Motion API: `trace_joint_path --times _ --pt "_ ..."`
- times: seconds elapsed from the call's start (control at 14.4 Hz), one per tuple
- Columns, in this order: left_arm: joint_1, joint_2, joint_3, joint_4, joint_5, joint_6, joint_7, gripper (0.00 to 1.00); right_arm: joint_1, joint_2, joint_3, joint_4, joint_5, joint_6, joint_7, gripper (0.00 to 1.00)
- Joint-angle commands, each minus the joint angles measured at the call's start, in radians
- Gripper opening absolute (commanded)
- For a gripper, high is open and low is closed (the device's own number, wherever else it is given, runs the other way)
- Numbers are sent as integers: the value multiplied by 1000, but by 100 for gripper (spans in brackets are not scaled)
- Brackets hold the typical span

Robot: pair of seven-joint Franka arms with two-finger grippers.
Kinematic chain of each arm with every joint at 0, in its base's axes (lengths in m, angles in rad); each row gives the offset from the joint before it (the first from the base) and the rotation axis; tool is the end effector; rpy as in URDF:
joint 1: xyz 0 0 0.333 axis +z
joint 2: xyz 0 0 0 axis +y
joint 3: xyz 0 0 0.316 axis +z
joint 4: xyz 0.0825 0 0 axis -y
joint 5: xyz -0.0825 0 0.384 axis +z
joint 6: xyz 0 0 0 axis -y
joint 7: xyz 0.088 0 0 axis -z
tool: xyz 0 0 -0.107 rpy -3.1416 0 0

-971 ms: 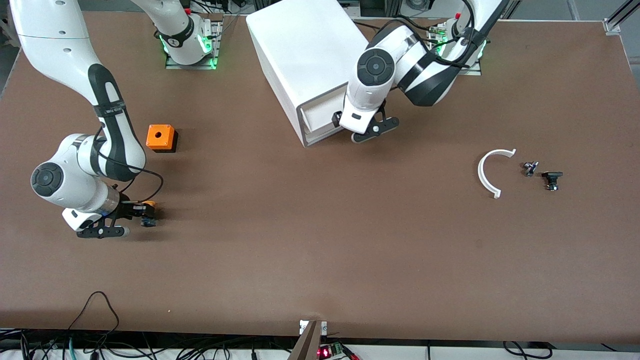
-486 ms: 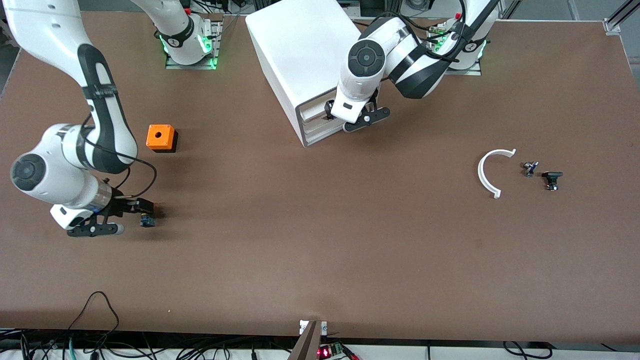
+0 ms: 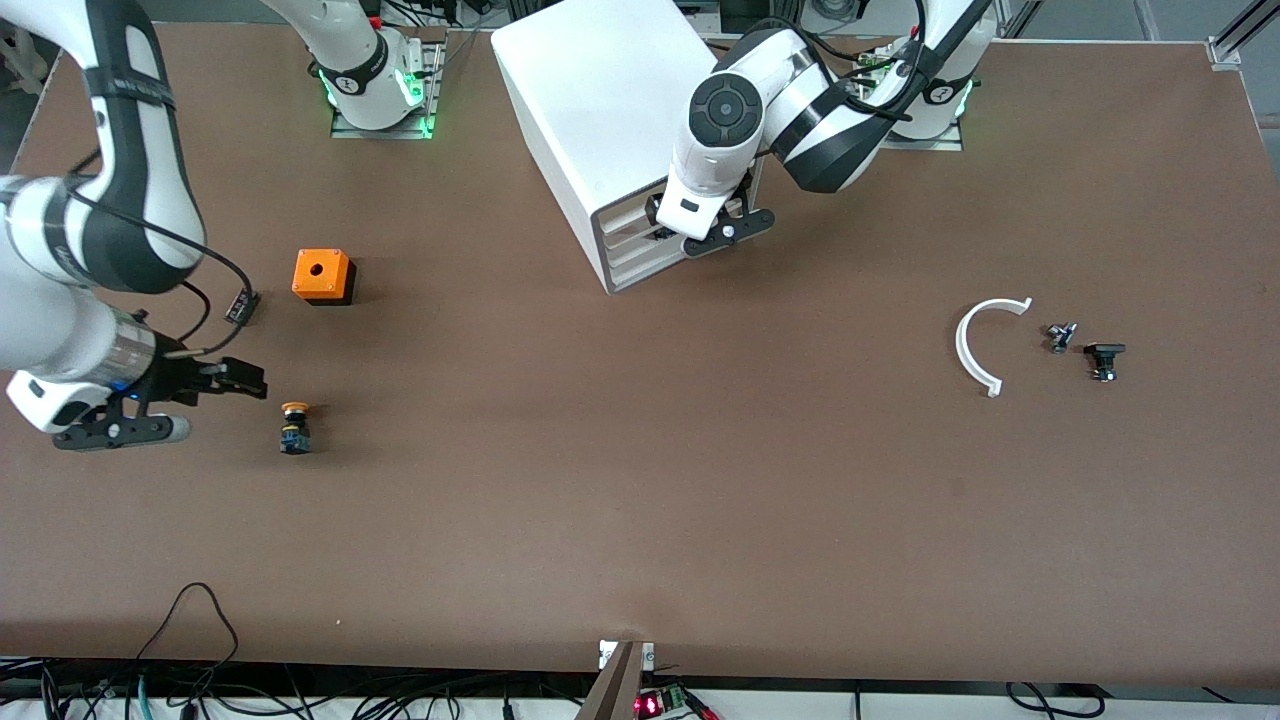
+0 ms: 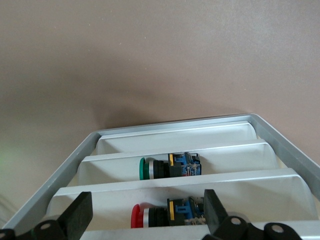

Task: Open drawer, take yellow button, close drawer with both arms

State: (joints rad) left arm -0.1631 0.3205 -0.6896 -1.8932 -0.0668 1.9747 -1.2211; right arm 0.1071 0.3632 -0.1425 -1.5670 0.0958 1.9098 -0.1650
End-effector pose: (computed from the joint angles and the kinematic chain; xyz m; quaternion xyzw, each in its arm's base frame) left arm 0.4033 -0.4368 0.3599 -0.9673 -0.2003 0.1553 0.0057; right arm 0.6635 -0.0054 0.4345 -0.9984 -0.0528 0.0062 0.0205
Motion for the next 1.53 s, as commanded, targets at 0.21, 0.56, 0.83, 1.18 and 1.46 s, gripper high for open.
trace_joint_path --times 0.21,0.56,0.83,1.18,1.46 --pt "10 -29 -22 -23 -67 -8 5 99 9 -127 14 87 -17 -228 100 99" --pt "20 -31 -18 -10 -62 -10 23 99 23 -182 31 90 -5 -330 180 99" --pt "95 -32 -11 51 -47 -60 138 99 28 -254 58 72 -21 -359 203 99" --pt "218 -32 -10 156 43 -196 339 99 -75 -351 159 1 -36 -354 236 99" --pt "283 -32 -7 250 197 -261 507 99 -73 -429 162 -94 -91 -321 234 100"
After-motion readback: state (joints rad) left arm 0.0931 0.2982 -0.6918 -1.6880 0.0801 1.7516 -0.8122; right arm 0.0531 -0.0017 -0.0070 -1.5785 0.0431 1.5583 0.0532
